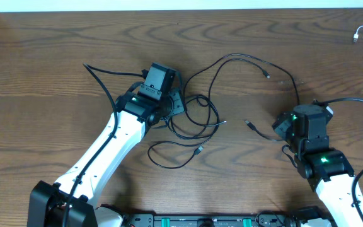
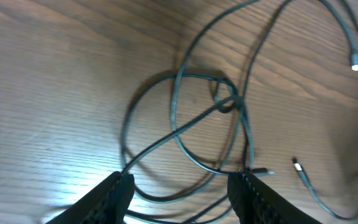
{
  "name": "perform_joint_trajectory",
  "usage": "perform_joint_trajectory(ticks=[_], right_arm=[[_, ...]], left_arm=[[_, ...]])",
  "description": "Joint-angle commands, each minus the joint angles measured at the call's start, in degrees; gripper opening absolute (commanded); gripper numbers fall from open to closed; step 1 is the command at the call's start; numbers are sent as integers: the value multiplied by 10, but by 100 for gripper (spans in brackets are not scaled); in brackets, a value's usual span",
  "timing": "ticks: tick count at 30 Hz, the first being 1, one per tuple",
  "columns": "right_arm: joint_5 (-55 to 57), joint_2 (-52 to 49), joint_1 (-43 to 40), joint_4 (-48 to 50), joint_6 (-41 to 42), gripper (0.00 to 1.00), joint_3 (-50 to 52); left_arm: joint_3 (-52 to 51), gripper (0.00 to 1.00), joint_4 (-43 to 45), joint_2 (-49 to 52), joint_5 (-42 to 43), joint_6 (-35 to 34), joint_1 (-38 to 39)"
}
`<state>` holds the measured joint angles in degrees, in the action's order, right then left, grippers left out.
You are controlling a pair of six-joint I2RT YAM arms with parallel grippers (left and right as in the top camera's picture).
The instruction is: Untangle cables
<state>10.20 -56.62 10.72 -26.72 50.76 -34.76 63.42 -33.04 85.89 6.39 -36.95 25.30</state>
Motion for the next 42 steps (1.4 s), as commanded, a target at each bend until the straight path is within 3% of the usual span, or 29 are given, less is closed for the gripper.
perform_joint_trajectory(ticks=[1,2,3,4,10,17,28,36,42], right_arm=[[-40,2,-2,4,0,64,-30],[-52,2,-2,7,0,64,-36],[-62,2,-2,10,0,64,-40],[-75,2,-2,16,0,65,-44],[-123,1,-2,38,0,66,-47],[-123,1,-2,31,0,67,-47],[-123,0,-1,6,4,69,-47],[-123,0,-1,-14,4,69,-47],[-123,0,-1,-27,4,70,-47]], left_arm=[[5,56,-16,3,-37,14,1],[5,57,-22,4,-37,14,1],[5,70,-26,6,-39,14,1],[5,73,-31,8,-43,14,1],[5,74,-63,36,-38,11,2],[5,73,-91,84,52,-11,16],[5,47,-110,131,33,-93,84],[5,15,-117,131,14,-108,85],[5,17,-122,131,0,-109,85]])
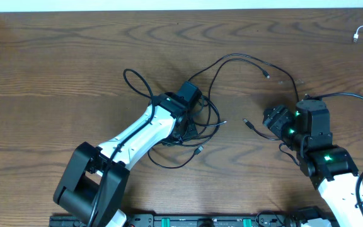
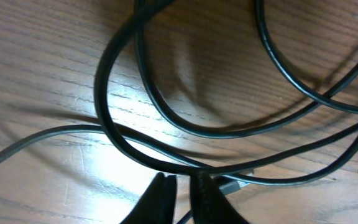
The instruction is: Untangle cables
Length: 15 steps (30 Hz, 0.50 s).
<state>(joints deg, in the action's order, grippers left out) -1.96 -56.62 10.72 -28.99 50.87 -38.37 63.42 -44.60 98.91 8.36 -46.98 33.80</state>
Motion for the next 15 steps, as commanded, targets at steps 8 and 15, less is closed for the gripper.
perform_joint_trajectory(ticks=[8,15], right_arm=[[-2,0,-1,-8,3,73,-10],[-1,-7,-1,-10,2,75,-10]], left_arm=[[5,53,-28,1,-70,-274,5],[5,53,25,1,-70,-358,38]])
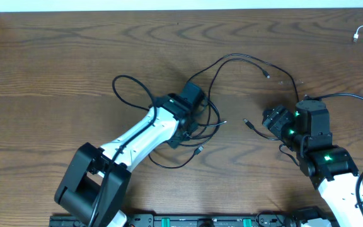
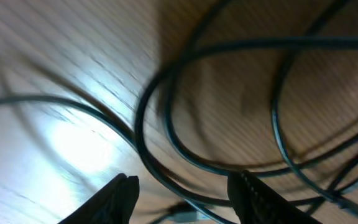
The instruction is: Untangle cables
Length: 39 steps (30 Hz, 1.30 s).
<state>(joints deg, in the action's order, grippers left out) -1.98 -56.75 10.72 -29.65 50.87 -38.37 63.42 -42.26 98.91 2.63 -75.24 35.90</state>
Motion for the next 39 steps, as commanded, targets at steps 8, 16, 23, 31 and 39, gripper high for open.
perform_joint_trajectory(ticks=[8,16,23,31,39], right_arm=[[-1,-22,-1,-9,-7,79,-10],[-1,-22,-1,-10,-15,79,-10],[-1,-22,-1,-10,-15,80,-10],[-1,-22,-1,-10,-17,80,-10],[-1,-22,-1,-11,-17,80,-10]], left_arm=[[5,52,-13,1,-47,-98,47],[5,52,-11,1,-73,-125,48],[-9,49,10,1,-85,-125,48],[-45,43,47,1,-85,-125,49],[-45,12,47,1,-85,-125,49]])
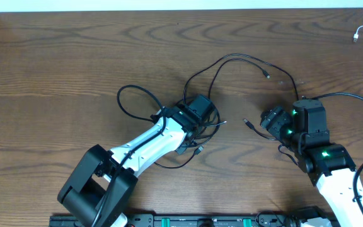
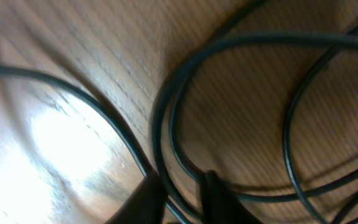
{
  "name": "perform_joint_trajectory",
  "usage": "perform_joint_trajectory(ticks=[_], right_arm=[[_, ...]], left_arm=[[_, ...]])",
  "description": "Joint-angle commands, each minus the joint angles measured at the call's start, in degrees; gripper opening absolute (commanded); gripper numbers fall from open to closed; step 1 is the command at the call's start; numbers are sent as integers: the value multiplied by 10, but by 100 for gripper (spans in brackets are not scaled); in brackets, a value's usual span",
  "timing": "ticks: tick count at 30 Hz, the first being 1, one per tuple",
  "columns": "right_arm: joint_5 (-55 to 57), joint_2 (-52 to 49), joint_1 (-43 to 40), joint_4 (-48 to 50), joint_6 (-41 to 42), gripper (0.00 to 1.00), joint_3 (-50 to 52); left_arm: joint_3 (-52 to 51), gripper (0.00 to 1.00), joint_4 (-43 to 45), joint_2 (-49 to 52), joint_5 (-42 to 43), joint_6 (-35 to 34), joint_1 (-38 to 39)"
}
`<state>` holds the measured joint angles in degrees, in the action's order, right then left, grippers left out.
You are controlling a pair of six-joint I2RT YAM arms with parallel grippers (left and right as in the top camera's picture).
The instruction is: Untangle cables
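Thin black cables lie tangled [image 1: 201, 112] in loops at the table's middle. One strand arcs back to a plug [image 1: 267, 74]; another loop ends in a plug [image 1: 198, 150] nearer the front. My left gripper [image 1: 196, 121] is low on the knot. In the left wrist view the left gripper [image 2: 180, 198] has its two fingers close together with a black strand [image 2: 164, 130] running between them. My right gripper [image 1: 268, 119] sits just right of a loose plug [image 1: 247, 123]; the overhead view does not show how its jaws stand.
A white cable lies at the far right back corner. A thin black wire loop [image 1: 134, 101] stands out left of my left arm. Bare wood surrounds the tangle on the left and at the back.
My left gripper's fingers stood wide apart over the tangle; now they are close together around one black strand, and the wrist has shifted slightly right. The right arm has barely moved.
My left gripper was open and high at the tangle's left edge. Then it was low on the cables with its fingers nearly together, then open again over the loops, and now shut on a strand. My right gripper edged left toward the loose plug and stayed.
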<state>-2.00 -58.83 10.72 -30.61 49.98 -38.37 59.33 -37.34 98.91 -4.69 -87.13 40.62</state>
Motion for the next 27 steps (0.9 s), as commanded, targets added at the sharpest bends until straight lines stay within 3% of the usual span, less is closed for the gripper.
perform_joint_trajectory(ticks=[1,6,13,17,21,27], right_arm=[[-1,-1,-1,-3,-8,80,-10],[-1,-1,-1,-16,-8,80,-10],[-64,-1,-1,-1,-33,80,-10],[-93,-3,-1,42,-27,78,-10],[-100,-15,-1,84,16,76,-10],[-200,-90,6,245,21,72,-12]], left_arm=[[-4,8,-3,1,-12,-6,1],[-4,7,-3,-4,-51,67,0],[-4,8,-5,-78,-68,344,-11],[-4,8,-12,-138,-63,461,-10],[-4,8,-31,-196,-63,502,-10],[-4,7,-75,-266,-63,518,-10]])
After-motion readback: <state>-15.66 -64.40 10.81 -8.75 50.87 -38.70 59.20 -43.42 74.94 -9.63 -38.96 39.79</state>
